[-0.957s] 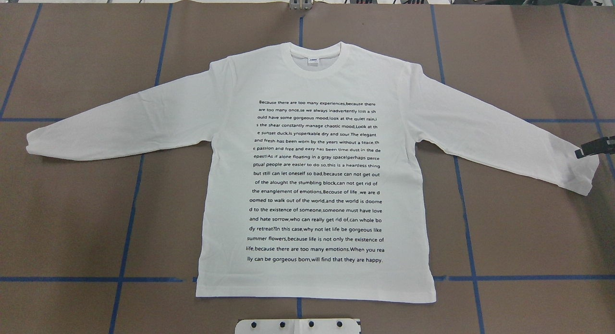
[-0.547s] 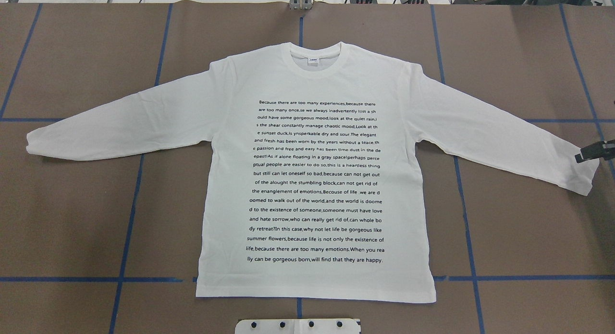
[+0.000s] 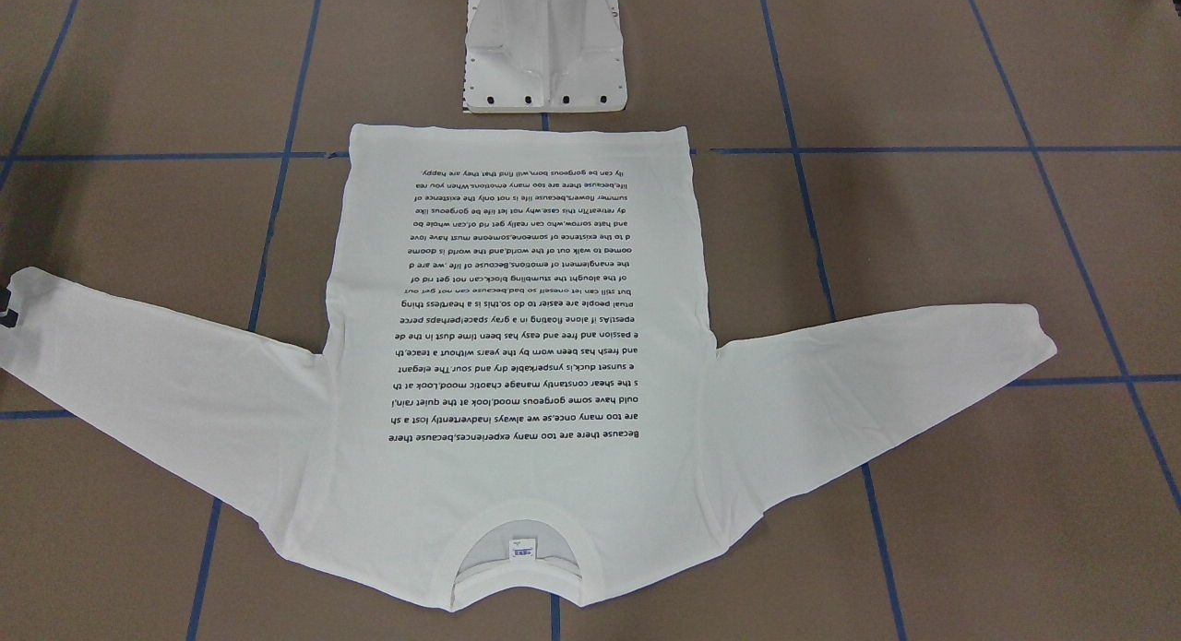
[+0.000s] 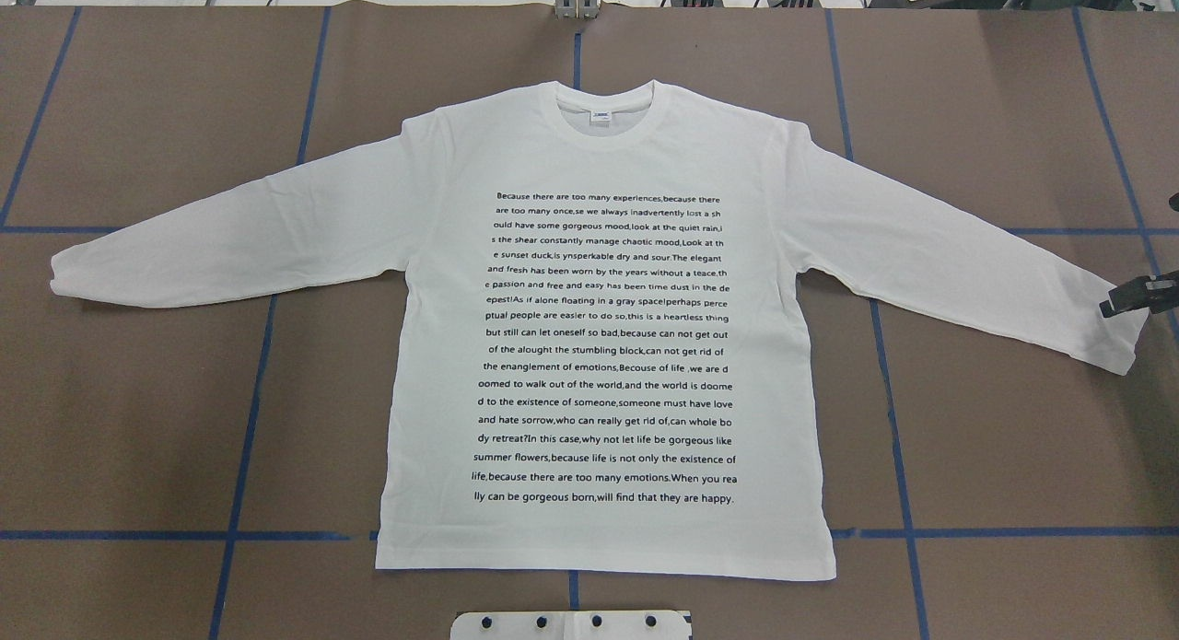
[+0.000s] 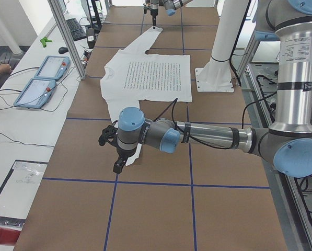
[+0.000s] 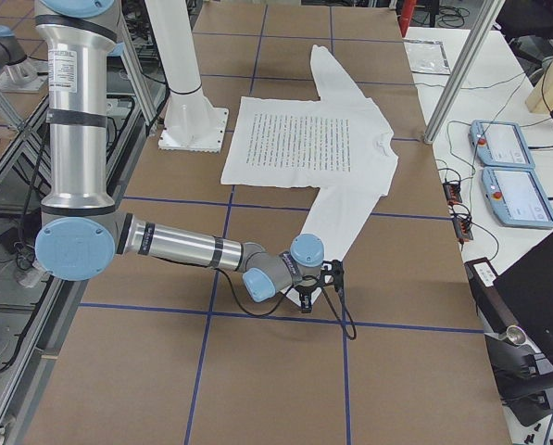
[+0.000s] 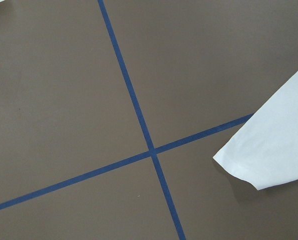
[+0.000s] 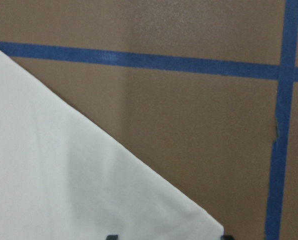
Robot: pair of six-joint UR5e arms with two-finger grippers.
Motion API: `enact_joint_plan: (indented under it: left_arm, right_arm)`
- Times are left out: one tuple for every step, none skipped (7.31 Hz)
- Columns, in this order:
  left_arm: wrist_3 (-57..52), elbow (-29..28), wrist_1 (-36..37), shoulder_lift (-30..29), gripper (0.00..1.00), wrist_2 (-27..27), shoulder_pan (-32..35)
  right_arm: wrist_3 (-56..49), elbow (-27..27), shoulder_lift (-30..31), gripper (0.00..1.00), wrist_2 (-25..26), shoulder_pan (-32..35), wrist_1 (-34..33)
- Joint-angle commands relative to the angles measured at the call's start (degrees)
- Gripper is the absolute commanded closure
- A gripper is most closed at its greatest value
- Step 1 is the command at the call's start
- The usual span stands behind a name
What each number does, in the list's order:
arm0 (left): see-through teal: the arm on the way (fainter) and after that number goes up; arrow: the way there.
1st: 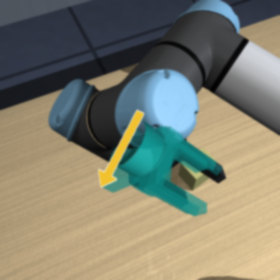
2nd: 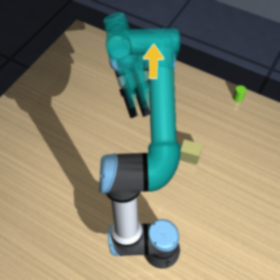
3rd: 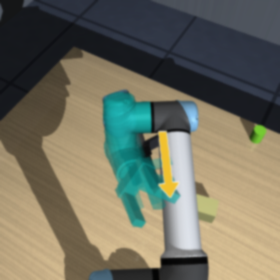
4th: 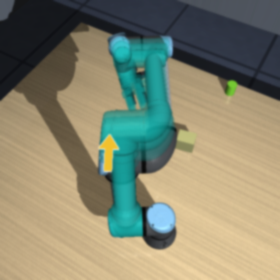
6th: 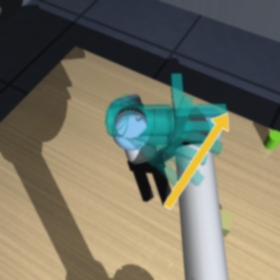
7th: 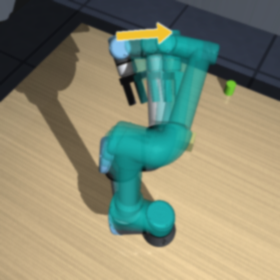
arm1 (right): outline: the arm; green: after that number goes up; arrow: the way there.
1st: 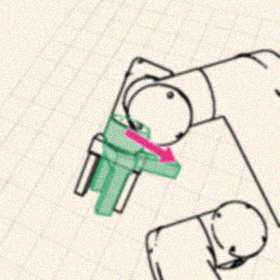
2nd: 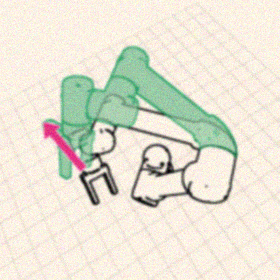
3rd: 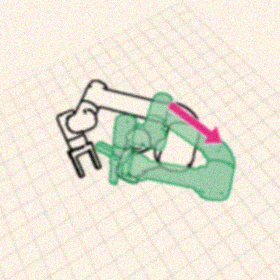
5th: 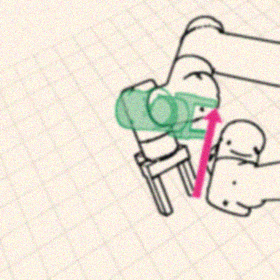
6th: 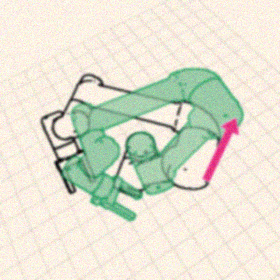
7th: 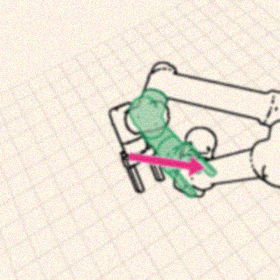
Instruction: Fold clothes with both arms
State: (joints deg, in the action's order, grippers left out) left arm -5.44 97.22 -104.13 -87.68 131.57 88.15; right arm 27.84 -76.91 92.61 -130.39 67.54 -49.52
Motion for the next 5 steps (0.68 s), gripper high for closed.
enact_joint_plan:
  left_arm:
    - [0.0, -0.4, -0.2, 0.0, 0.00, 0.0, 0.0]
    - [0.0, -0.4, -0.2, 0.0, 0.00, 0.0, -0.1]
    - [0.0, -0.6, -0.3, 0.0, 0.00, 0.0, -0.1]
    - [0.0, -0.6, -0.3, 0.0, 0.00, 0.0, -0.1]
    - [0.0, -0.6, -0.3, -0.1, 0.00, 0.0, -0.1]
  right_arm:
    - [-0.1, -0.2, -0.1, 0.47, 0.0, 0.0, -1.0]
    - [-0.1, -0.2, -0.2, 0.59, 0.0, -0.1, -1.1]
    - [-0.1, -0.5, -0.2, 0.72, 0.0, 0.0, -1.1]
    - [-0.1, -0.6, -0.3, 0.76, 0.0, 0.0, -1.1]
    - [-0.1, -0.7, -0.2, 0.67, 0.0, -0.1, -1.1]
